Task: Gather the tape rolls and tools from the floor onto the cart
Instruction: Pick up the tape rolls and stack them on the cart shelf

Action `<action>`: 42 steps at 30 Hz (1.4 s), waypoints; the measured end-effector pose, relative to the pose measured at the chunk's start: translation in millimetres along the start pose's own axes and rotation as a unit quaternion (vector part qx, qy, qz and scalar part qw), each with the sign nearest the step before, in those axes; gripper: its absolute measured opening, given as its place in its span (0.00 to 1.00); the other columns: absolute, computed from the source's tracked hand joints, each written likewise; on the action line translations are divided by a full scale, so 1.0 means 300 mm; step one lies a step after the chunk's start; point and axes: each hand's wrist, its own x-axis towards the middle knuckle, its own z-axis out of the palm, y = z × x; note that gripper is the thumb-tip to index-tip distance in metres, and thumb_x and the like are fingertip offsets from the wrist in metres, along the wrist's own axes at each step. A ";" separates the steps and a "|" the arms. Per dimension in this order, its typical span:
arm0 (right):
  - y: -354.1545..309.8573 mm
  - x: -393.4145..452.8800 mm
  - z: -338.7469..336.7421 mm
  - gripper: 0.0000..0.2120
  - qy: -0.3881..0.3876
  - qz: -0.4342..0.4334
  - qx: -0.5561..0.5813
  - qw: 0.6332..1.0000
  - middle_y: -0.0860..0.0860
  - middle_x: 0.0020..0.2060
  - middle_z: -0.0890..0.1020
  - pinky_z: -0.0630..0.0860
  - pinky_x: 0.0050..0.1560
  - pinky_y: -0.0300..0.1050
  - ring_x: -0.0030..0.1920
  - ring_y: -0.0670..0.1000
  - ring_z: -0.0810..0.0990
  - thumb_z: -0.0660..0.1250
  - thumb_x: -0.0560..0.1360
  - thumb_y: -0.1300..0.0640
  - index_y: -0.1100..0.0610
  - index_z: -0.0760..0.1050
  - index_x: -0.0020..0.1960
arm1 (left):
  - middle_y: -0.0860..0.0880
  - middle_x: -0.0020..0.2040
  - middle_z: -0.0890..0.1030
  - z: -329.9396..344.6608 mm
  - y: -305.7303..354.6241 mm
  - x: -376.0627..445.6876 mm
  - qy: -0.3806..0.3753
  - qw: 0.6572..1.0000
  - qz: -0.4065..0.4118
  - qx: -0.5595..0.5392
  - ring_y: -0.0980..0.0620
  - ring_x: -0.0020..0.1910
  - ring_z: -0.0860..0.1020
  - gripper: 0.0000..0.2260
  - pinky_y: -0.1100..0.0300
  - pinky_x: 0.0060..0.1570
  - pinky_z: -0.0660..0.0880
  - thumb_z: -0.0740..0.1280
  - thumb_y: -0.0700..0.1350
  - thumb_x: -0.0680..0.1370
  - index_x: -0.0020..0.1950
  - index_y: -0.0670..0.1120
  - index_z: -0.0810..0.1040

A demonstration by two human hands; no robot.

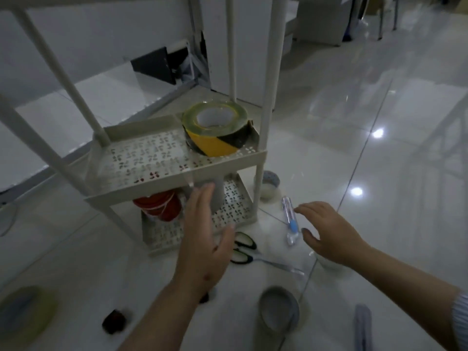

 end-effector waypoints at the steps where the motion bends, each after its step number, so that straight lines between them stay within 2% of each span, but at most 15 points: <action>1: 0.020 -0.040 0.030 0.21 -0.017 0.027 0.006 0.999 0.58 0.52 0.82 0.76 0.53 0.50 0.52 0.59 0.80 0.73 0.65 0.61 0.61 0.75 0.58 | 0.59 0.71 0.53 0.032 -0.014 -0.044 -0.019 1.000 -0.021 0.002 0.58 0.74 0.51 0.26 0.60 0.72 0.52 0.57 0.54 0.73 0.67 0.62 0.49; 3: 0.039 -0.120 0.088 0.22 -0.049 0.069 0.020 0.996 0.58 0.55 0.80 0.74 0.56 0.51 0.55 0.59 0.78 0.72 0.67 0.60 0.61 0.74 0.60 | 0.61 0.70 0.52 0.091 -0.050 -0.136 -0.044 0.996 -0.076 0.003 0.58 0.74 0.50 0.27 0.59 0.73 0.52 0.57 0.51 0.72 0.68 0.60 0.49; 5: 0.044 -0.195 0.149 0.22 -0.066 0.070 0.040 0.995 0.59 0.53 0.81 0.74 0.55 0.53 0.53 0.60 0.80 0.73 0.66 0.61 0.62 0.74 0.59 | 0.57 0.71 0.53 0.142 -0.104 -0.233 -0.065 0.990 -0.129 0.002 0.55 0.74 0.51 0.27 0.57 0.73 0.53 0.59 0.49 0.75 0.72 0.54 0.51; 8: 0.032 -0.272 0.222 0.22 -0.077 0.039 0.033 0.996 0.60 0.50 0.82 0.76 0.52 0.52 0.50 0.59 0.81 0.71 0.64 0.60 0.63 0.75 0.57 | 0.51 0.76 0.50 0.203 -0.180 -0.367 -0.125 0.974 -0.183 0.038 0.60 0.72 0.46 0.28 0.66 0.69 0.46 0.60 0.44 0.78 0.74 0.48 0.50; 11: 0.042 -0.284 0.257 0.23 -0.083 0.037 0.033 0.995 0.61 0.53 0.80 0.75 0.55 0.53 0.53 0.60 0.79 0.67 0.64 0.57 0.63 0.74 0.58 | 0.51 0.76 0.47 0.249 -0.207 -0.441 -0.178 0.961 -0.204 0.059 0.60 0.73 0.44 0.27 0.71 0.65 0.43 0.58 0.45 0.79 0.74 0.48 0.48; 14: 0.079 -0.264 0.267 0.23 -0.071 0.101 0.019 0.992 0.63 0.58 0.77 0.72 0.58 0.59 0.58 0.64 0.76 0.69 0.66 0.59 0.63 0.72 0.60 | 0.51 0.77 0.45 0.293 -0.193 -0.433 -0.219 0.953 -0.196 0.069 0.55 0.75 0.42 0.28 0.68 0.68 0.44 0.58 0.45 0.79 0.75 0.47 0.47; 16: 0.107 -0.263 0.268 0.22 -0.059 0.130 0.012 0.990 0.64 0.57 0.77 0.72 0.57 0.60 0.58 0.65 0.76 0.66 0.67 0.57 0.64 0.73 0.59 | 0.51 0.77 0.45 0.324 -0.178 -0.406 -0.233 0.953 -0.181 0.069 0.54 0.75 0.43 0.29 0.67 0.68 0.44 0.58 0.44 0.79 0.75 0.47 0.46; 20: 0.105 -0.273 0.284 0.25 -0.064 0.094 0.003 0.993 0.62 0.58 0.77 0.72 0.57 0.60 0.57 0.63 0.76 0.55 0.67 0.49 0.61 0.72 0.59 | 0.50 0.77 0.44 0.368 -0.163 -0.353 -0.241 0.951 -0.184 0.066 0.54 0.75 0.44 0.29 0.62 0.71 0.47 0.58 0.44 0.79 0.75 0.47 0.46; 25: 0.015 -0.237 0.335 0.25 -0.110 0.056 0.005 0.992 0.56 0.59 0.77 0.69 0.59 0.62 0.59 0.59 0.75 0.54 0.68 0.45 0.54 0.70 0.60 | 0.50 0.77 0.44 0.376 -0.188 -0.345 -0.283 0.934 -0.201 0.086 0.52 0.76 0.43 0.32 0.54 0.74 0.52 0.61 0.47 0.77 0.75 0.48 0.45; 30: 0.020 -0.189 0.363 0.22 -0.131 0.056 -0.023 0.990 0.55 0.60 0.78 0.68 0.61 0.65 0.61 0.60 0.74 0.58 0.68 0.46 0.53 0.72 0.59 | 0.49 0.77 0.42 0.381 -0.222 -0.333 -0.337 0.919 -0.170 0.118 0.52 0.76 0.42 0.41 0.56 0.74 0.51 0.68 0.50 0.73 0.75 0.48 0.42; 34: 0.004 -0.194 0.360 0.20 -0.120 -0.007 -0.063 0.991 0.49 0.53 0.82 0.61 0.60 0.74 0.59 0.58 0.77 0.55 0.69 0.44 0.51 0.76 0.54 | 0.48 0.77 0.46 0.409 -0.248 -0.332 -0.341 0.917 -0.188 0.092 0.51 0.76 0.47 0.44 0.55 0.74 0.55 0.70 0.48 0.71 0.75 0.48 0.42; 37: -0.026 -0.213 0.370 0.17 -0.105 -0.061 -0.058 0.991 0.45 0.43 0.85 0.59 0.59 0.77 0.56 0.55 0.79 0.56 0.70 0.45 0.50 0.80 0.48 | 0.47 0.76 0.52 0.421 -0.262 -0.334 -0.345 0.914 -0.200 0.067 0.49 0.74 0.54 0.44 0.52 0.72 0.60 0.71 0.48 0.70 0.75 0.48 0.43; 40: -0.031 -0.231 0.391 0.16 -0.108 -0.085 -0.052 0.989 0.47 0.38 0.86 0.61 0.58 0.76 0.48 0.52 0.83 0.57 0.69 0.49 0.52 0.80 0.48 | 0.47 0.76 0.54 0.420 -0.267 -0.343 -0.340 0.918 -0.195 0.065 0.49 0.74 0.55 0.44 0.54 0.71 0.60 0.71 0.49 0.71 0.75 0.47 0.43; 42: -0.034 -0.231 0.402 0.16 -0.121 -0.081 -0.027 0.989 0.48 0.38 0.86 0.67 0.61 0.69 0.41 0.50 0.85 0.56 0.69 0.51 0.53 0.80 0.48 | 0.47 0.75 0.54 0.419 -0.264 -0.349 -0.329 0.922 -0.197 0.055 0.49 0.74 0.56 0.43 0.56 0.71 0.59 0.70 0.48 0.71 0.75 0.47 0.43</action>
